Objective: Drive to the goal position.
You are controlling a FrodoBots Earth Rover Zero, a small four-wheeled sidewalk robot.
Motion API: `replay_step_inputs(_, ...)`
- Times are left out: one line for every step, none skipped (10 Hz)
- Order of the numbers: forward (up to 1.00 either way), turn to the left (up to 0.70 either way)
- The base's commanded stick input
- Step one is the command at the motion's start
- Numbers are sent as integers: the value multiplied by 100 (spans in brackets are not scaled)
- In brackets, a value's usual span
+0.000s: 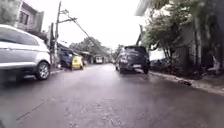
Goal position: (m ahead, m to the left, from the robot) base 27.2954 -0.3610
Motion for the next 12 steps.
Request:
replay_step_inputs(100, 0)
replay_step_inputs(100, 0)
replay_step_inputs(100, 0)
replay_step_inputs(100, 15)
replay_step_inputs(100, 16)
replay_step_inputs(100, 0)
replay_step_inputs(100, 0)
replay_step_inputs(100, 22)
replay_step_inputs(100, 5)
replay_step_inputs(100, 14)
replay_step_inputs(100, 27)
replay_step_inputs(100, 9)
